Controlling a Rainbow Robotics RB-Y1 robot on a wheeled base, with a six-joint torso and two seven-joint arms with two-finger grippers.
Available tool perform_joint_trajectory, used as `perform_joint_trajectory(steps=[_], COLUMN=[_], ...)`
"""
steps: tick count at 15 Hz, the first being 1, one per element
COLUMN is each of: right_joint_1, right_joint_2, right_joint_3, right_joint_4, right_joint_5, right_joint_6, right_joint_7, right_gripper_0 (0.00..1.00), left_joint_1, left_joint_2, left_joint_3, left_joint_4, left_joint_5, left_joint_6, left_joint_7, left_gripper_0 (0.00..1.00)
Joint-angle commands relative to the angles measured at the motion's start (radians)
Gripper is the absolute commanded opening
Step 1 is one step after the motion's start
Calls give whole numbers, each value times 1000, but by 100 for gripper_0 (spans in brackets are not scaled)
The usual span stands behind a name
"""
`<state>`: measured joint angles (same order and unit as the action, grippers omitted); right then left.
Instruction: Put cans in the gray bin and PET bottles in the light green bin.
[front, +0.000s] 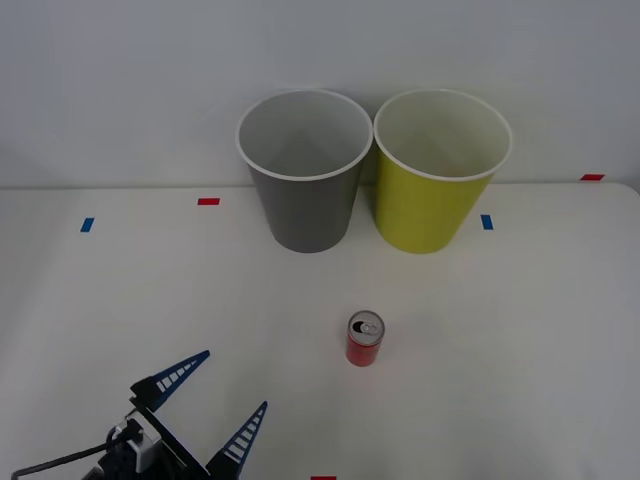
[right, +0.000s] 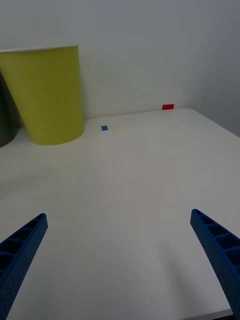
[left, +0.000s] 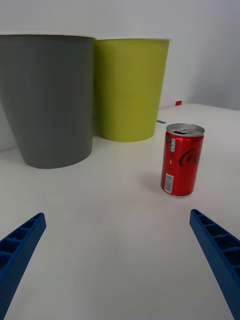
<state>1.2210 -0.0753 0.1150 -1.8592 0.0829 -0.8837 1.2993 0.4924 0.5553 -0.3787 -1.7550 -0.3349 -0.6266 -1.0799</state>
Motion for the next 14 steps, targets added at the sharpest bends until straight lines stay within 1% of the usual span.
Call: perform_joint_trajectory(steps=[1, 4, 6, 7, 11, 14], right_joint_1=[0, 0, 0, 0, 0, 0], right_joint_2=[0, 0, 0, 0, 0, 0], right_joint_3=[0, 0, 0, 0, 0, 0], right_joint_4=[0, 0, 0, 0, 0, 0], right_joint_5=[0, 0, 0, 0, 0, 0], right_joint_6=[0, 0, 0, 0, 0, 0], right_joint_7=[0, 0, 0, 0, 0, 0], right_gripper_0=[100, 100, 100, 100, 100, 100], left_joint_1=[-86, -153, -193, -207, -268, -295], left_joint_2=[2, -11, -32, -35, -57, -84], left_joint_3=[-65, -135, -169, -178, -209, -241], left_joint_4=[51, 65, 65, 65, 65, 83], left_joint_5=[-1, 10, 13, 11, 8, 7], left_joint_6=[1, 41, 93, 99, 186, 200], left_joint_7=[2, 2, -2, -2, -5, -12], left_gripper_0=[100, 100, 100, 100, 100, 100])
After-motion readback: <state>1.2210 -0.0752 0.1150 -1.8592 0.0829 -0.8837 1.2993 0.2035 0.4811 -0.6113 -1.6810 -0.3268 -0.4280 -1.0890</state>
